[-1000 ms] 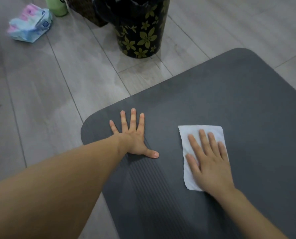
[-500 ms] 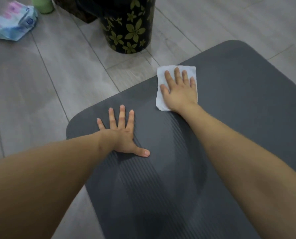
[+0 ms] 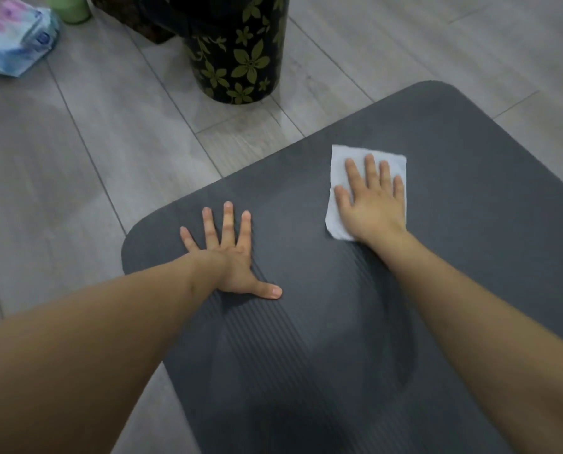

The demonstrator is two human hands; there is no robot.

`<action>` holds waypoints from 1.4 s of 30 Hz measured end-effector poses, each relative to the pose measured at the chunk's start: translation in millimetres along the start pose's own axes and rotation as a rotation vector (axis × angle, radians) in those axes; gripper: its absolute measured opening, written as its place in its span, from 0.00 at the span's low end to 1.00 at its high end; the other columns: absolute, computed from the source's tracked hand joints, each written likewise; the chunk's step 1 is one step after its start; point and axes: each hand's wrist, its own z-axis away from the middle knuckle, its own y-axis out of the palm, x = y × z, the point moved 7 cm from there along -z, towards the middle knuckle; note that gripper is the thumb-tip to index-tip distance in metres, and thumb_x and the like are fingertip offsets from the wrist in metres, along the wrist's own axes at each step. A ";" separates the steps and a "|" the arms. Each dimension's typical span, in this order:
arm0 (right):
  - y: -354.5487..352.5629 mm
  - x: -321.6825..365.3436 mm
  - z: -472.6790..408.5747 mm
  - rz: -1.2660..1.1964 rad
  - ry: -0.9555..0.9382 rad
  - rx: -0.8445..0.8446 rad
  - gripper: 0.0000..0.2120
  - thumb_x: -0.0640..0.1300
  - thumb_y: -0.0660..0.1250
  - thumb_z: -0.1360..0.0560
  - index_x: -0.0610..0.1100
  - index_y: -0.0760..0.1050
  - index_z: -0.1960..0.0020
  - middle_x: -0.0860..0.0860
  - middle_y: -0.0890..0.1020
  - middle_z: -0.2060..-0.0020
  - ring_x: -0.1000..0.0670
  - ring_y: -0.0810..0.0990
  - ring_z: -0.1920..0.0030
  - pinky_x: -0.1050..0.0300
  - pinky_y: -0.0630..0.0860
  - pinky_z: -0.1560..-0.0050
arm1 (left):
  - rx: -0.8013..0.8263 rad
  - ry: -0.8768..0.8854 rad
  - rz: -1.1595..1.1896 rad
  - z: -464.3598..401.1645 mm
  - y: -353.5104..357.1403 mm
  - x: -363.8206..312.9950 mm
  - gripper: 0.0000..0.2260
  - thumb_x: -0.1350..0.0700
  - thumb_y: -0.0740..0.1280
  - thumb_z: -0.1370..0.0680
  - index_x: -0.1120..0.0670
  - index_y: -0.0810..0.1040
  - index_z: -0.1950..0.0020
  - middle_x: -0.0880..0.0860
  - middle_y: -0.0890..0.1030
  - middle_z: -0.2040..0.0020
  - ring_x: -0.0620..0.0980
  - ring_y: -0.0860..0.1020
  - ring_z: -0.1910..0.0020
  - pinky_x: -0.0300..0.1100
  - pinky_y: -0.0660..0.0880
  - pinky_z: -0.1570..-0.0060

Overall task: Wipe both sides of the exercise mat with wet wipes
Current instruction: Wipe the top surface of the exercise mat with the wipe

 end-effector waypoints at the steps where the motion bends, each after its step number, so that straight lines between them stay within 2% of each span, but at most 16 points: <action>1: -4.4 4.0 -22.5 -0.001 0.016 -0.006 0.32 0.65 0.39 0.18 0.58 0.41 0.16 0.50 0.42 0.16 0.43 0.39 0.17 0.39 0.38 0.19 | -0.011 0.004 -0.007 -2.1 1.3 -0.6 0.71 0.16 0.65 0.46 0.46 0.16 0.29 0.52 0.12 0.33 0.64 0.17 0.32 0.76 0.30 0.33; 5: -5.1 13.3 -45.5 0.012 0.016 0.010 0.32 0.66 0.39 0.18 0.59 0.41 0.16 0.50 0.42 0.16 0.44 0.39 0.17 0.39 0.38 0.19 | -0.066 0.013 -0.009 -2.3 0.5 3.0 0.70 0.16 0.65 0.44 0.46 0.18 0.27 0.52 0.13 0.31 0.63 0.17 0.31 0.76 0.30 0.33; 12: 1.7 -4.0 33.2 -0.036 0.007 0.012 0.31 0.65 0.40 0.17 0.59 0.42 0.16 0.50 0.42 0.16 0.45 0.39 0.17 0.41 0.37 0.19 | -0.138 -0.019 -0.045 6.5 -3.8 0.3 0.68 0.18 0.65 0.40 0.48 0.22 0.24 0.53 0.18 0.26 0.64 0.22 0.26 0.76 0.36 0.30; 16: 9.1 -25.6 86.3 -0.051 0.048 -0.001 0.31 0.64 0.39 0.17 0.59 0.42 0.16 0.51 0.42 0.16 0.47 0.39 0.17 0.41 0.37 0.19 | -0.205 -0.017 -0.042 15.4 -7.7 -6.6 0.64 0.21 0.67 0.37 0.47 0.28 0.20 0.53 0.26 0.21 0.64 0.30 0.22 0.75 0.44 0.27; 18: 13.0 -34.9 113.5 -0.061 0.073 -0.006 0.31 0.64 0.39 0.17 0.59 0.41 0.16 0.52 0.41 0.16 0.47 0.38 0.17 0.42 0.37 0.19 | -0.280 0.060 -0.087 21.5 -9.7 -15.7 0.57 0.24 0.67 0.32 0.45 0.35 0.18 0.52 0.33 0.18 0.61 0.36 0.19 0.72 0.49 0.26; 22: 22.7 -57.5 176.7 -0.080 0.146 -0.037 0.30 0.64 0.39 0.16 0.58 0.41 0.16 0.53 0.40 0.16 0.48 0.38 0.17 0.43 0.37 0.19 | -0.519 0.377 -0.230 41.7 -5.0 -46.6 0.33 0.37 0.63 0.21 0.41 0.57 0.19 0.48 0.54 0.18 0.51 0.53 0.19 0.59 0.58 0.25; 24: 28.0 -69.0 212.4 -0.084 0.194 -0.051 0.30 0.63 0.39 0.16 0.58 0.41 0.16 0.53 0.40 0.16 0.48 0.37 0.17 0.44 0.38 0.19 | -0.600 0.469 -0.233 51.1 5.7 -62.0 0.27 0.41 0.60 0.20 0.40 0.62 0.21 0.47 0.58 0.19 0.49 0.56 0.20 0.56 0.59 0.25; 28: 37.2 -90.3 277.4 -0.065 0.281 -0.065 0.29 0.63 0.40 0.15 0.59 0.40 0.16 0.54 0.40 0.16 0.49 0.37 0.17 0.45 0.38 0.19 | -0.639 0.572 -0.211 58.8 31.7 -103.5 0.24 0.41 0.57 0.18 0.41 0.63 0.21 0.46 0.58 0.18 0.50 0.54 0.19 0.53 0.56 0.23; 31: 39.6 -99.9 294.0 -0.067 0.330 -0.061 0.29 0.62 0.39 0.16 0.60 0.38 0.17 0.56 0.38 0.17 0.51 0.35 0.18 0.47 0.37 0.19 | -0.674 0.636 -0.146 60.8 36.7 -137.0 0.23 0.41 0.55 0.17 0.41 0.65 0.21 0.46 0.58 0.18 0.50 0.53 0.18 0.53 0.54 0.22; 36: 32.5 -111.4 271.4 -0.107 0.387 -0.073 0.30 0.62 0.40 0.16 0.58 0.40 0.16 0.55 0.39 0.17 0.50 0.37 0.17 0.45 0.38 0.19 | -0.672 0.690 -0.014 50.6 27.8 -177.2 0.22 0.44 0.57 0.18 0.42 0.69 0.23 0.46 0.60 0.19 0.49 0.54 0.18 0.54 0.52 0.21; 42: 20.6 -155.6 210.1 -0.146 0.491 -0.084 0.30 0.62 0.38 0.17 0.58 0.40 0.16 0.53 0.41 0.16 0.47 0.37 0.17 0.42 0.36 0.19 | -0.703 0.697 -0.054 19.0 -0.8 -209.3 0.21 0.45 0.57 0.18 0.43 0.69 0.24 0.46 0.62 0.19 0.49 0.54 0.19 0.55 0.51 0.21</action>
